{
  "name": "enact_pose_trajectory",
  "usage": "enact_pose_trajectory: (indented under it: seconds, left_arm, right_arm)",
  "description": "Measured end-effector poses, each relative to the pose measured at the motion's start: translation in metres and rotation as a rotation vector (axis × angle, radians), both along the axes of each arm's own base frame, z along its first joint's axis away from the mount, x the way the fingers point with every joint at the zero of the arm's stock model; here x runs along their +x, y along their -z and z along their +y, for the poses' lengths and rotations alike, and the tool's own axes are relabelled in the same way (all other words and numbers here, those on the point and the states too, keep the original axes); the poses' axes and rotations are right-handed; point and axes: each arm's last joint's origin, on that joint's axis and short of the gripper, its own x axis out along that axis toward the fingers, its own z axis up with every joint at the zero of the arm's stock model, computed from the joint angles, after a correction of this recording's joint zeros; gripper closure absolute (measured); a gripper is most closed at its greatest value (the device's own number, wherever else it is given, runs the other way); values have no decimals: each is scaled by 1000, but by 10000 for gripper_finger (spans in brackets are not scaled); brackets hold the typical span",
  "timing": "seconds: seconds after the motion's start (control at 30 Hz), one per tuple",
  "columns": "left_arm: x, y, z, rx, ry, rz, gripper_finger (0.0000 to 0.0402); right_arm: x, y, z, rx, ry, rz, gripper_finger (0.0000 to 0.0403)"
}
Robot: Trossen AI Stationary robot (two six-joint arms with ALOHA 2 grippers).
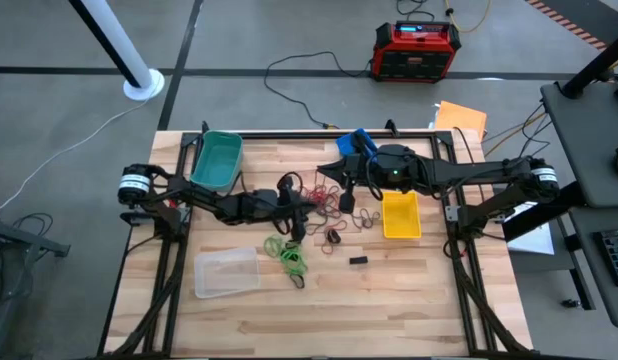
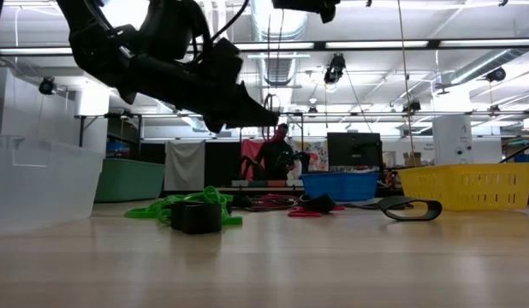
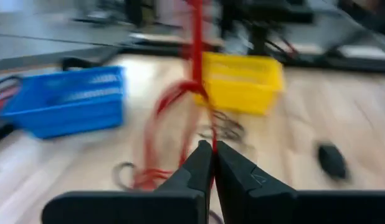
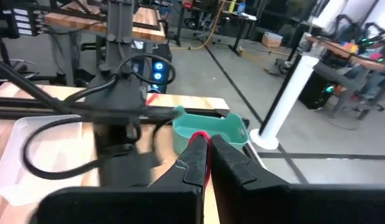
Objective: Sort rubber bands into baskets
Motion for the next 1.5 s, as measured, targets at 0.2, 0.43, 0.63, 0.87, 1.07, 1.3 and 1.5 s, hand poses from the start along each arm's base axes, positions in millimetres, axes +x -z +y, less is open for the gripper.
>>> enact_pose_trajectory:
  seconds: [0.2, 0.43, 0.63, 0.87, 1.07, 1.3, 1.5]
  left_arm:
    - [-5, 1, -18, -2, 219, 85, 401]
    - [-18, -6, -20, -21, 214, 198, 401]
    - [-34, -3, -18, -72, 149, 370, 401]
    - [-32, -5, -8, 28, -78, 368, 402]
    - [-24, -16, 5, 49, -157, 334, 401]
    - [-26, -15, 12, 18, -194, 395, 340]
    - [-27, -15, 13, 26, -216, 417, 259]
  right_arm:
    - [-13, -9, -4, -85, 123, 18, 394]
    - [-22, 1, -19, -122, 307, 157, 394]
    - [-25, 7, -29, -99, 343, 213, 394]
    - [-25, 6, -30, -87, 349, 206, 394]
    - [-25, 7, -30, -81, 348, 205, 394]
    - [-27, 12, -29, -52, 355, 252, 394]
    - [-31, 20, -28, -2, 368, 324, 394]
